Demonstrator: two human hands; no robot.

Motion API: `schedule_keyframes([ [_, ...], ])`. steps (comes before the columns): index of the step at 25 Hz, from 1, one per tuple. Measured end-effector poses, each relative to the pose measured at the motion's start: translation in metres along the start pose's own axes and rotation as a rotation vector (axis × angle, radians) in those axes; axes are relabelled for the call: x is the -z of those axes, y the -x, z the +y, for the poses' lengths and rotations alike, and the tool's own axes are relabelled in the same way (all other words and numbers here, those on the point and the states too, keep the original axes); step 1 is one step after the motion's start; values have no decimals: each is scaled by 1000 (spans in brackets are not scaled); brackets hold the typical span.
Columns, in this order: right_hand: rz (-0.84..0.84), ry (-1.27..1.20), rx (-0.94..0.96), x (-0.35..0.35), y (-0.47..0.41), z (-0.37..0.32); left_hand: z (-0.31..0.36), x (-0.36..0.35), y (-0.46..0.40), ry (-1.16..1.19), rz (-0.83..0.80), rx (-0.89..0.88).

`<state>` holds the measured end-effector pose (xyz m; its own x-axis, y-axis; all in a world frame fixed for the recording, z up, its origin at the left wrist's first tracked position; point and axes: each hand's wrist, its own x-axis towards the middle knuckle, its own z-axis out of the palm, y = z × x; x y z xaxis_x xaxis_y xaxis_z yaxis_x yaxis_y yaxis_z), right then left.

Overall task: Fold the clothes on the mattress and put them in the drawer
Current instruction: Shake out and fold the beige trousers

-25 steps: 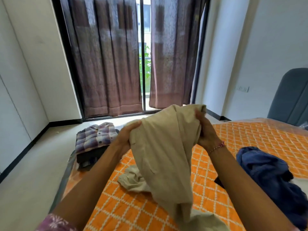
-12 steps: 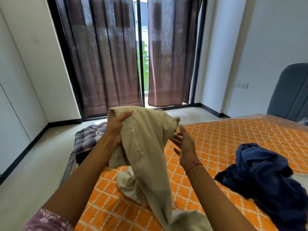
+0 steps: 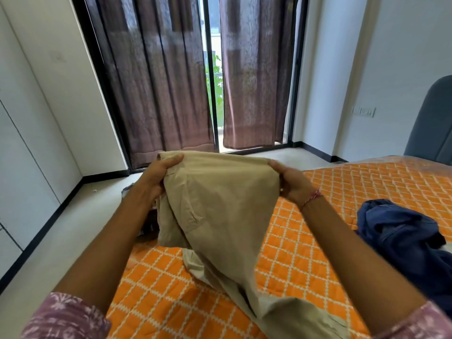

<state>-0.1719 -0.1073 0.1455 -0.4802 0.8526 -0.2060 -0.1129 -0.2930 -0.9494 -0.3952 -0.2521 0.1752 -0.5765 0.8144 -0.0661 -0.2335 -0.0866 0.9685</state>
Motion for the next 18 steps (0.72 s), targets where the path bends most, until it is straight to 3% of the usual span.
schedule_keyframes([
  [4,57,-134,200,-11,-14,-43,-20,-1,2,260,-45,-6],
  [9,137,128,193,8,-41,-37,-68,-11,7,39,-97,196],
  [10,155,148,162,17,-40,-44,-61,-10,4,69,-122,178],
  [13,74,-123,234,34,-33,-78,-30,-21,-1,303,-229,-7],
  [15,1,-89,251,36,-23,-82,-21,-37,-5,144,-252,-110],
  [18,126,124,256,42,-24,-75,-2,-59,-15,-61,-151,-108],
])
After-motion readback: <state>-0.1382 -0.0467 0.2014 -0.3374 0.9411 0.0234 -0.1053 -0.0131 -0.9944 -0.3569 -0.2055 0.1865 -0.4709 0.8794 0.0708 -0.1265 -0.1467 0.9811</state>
